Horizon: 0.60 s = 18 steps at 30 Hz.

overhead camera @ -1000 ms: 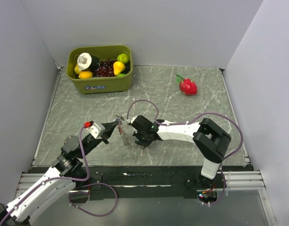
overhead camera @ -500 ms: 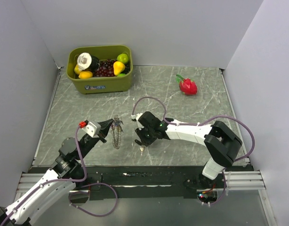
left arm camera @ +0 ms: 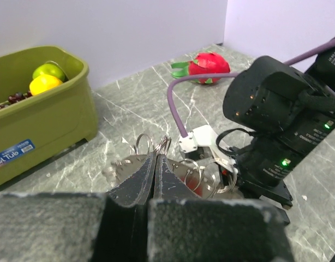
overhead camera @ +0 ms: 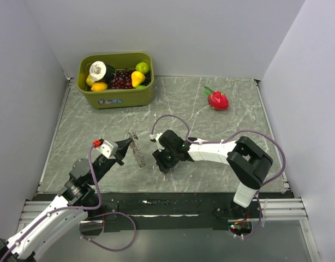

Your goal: Put the keys on the keyring

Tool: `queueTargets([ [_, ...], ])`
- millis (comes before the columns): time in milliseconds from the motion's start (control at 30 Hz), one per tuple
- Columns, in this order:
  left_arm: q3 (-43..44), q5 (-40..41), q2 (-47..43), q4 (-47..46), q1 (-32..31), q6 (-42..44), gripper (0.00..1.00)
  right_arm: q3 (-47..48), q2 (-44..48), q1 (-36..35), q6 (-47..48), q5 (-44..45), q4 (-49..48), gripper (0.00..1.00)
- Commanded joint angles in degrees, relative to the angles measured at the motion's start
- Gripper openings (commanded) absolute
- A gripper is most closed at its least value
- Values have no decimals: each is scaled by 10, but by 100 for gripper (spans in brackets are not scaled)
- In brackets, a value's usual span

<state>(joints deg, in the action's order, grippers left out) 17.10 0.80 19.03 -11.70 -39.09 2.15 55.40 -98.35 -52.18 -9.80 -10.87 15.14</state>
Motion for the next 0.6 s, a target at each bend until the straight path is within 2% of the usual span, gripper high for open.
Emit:
queueTargets([
  [0, 12, -18, 6, -51, -1, -1, 1, -1, -25, 3, -9, -6, -8, 49],
  [67, 11, -15, 5, -54, -2, -1, 1, -7, -22, 0, -10, 6, -5, 36],
  [100, 10, -15, 5, -56, -2, -1, 1, -10, -16, -3, -10, 11, -7, 21],
  [167, 9, -16, 6, -59, -2, 0, 1, -17, -10, -7, -11, 22, -8, 6],
  [200, 10, -16, 7, -58, -1, 0, 1, -19, -9, -7, -13, 27, -8, 2],
  [433, 11, -16, 13, -55, -1, 0, 1, -14, 6, -6, -24, 87, 4, 0],
  [567, 11, -12, 10, -53, -2, -1, 1, -27, 55, 6, -28, 87, -7, 0],
])
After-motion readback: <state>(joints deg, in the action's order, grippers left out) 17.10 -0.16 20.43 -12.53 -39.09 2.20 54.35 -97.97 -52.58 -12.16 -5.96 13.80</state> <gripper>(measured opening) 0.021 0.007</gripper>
